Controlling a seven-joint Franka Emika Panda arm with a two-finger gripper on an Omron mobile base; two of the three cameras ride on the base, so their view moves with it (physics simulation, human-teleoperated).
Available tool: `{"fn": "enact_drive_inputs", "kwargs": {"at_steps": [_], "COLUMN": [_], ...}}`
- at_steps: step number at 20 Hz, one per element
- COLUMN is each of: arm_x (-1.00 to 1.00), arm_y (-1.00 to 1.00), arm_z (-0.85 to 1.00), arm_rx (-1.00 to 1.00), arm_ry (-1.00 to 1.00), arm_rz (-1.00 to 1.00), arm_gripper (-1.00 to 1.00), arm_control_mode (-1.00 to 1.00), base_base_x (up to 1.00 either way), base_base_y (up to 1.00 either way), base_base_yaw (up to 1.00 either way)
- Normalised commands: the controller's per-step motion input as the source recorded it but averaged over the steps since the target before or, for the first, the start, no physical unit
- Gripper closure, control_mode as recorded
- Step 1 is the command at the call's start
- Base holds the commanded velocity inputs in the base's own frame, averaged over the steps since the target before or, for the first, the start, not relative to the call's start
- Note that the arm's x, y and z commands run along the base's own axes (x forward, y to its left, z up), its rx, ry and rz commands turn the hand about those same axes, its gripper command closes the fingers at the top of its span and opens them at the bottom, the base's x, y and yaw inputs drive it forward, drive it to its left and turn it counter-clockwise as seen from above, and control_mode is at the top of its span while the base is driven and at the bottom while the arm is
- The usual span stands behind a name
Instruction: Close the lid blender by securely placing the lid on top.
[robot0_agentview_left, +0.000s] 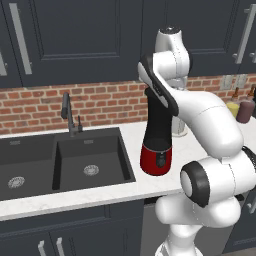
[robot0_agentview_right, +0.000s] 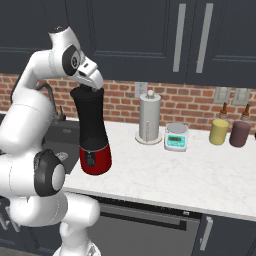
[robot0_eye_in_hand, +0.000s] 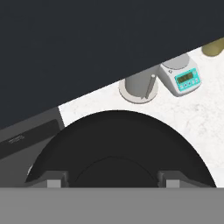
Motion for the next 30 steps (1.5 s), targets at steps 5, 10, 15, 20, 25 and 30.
{"fn": "enact_drive_inputs", "kwargs": {"at_steps": [5, 10, 15, 20, 25, 30], "arm_x": [0.00, -0.15, -0.85, -1.00, -1.00, -1.00], "arm_y": [0.00, 0.00, 0.00, -0.12, -0.61, -0.96], "arm_z": [0.11, 0.24, 0.22, -0.16, -0.80, -0.85], "arm_rx": [0.00, 0.00, 0.00, 0.00, 0.00, 0.01], "arm_ry": [-0.03, -0.16, -0.44, -0.46, -0.19, -0.07], "arm_rz": [0.00, 0.00, 0.01, 0.00, 0.00, 0.00], "arm_gripper": [-1.00, -1.00, -1.00, -1.00, -1.00, -1.00], "arm_control_mode": [-1.00, -1.00, -1.00, -1.00, -1.00, -1.00], "base_base_x": [0.00, 0.00, 0.00, 0.00, 0.00, 0.00], "base_base_y": [0.00, 0.00, 0.00, 0.00, 0.00, 0.00], "base_base_yaw": [0.00, 0.00, 0.00, 0.00, 0.00, 0.00]}}
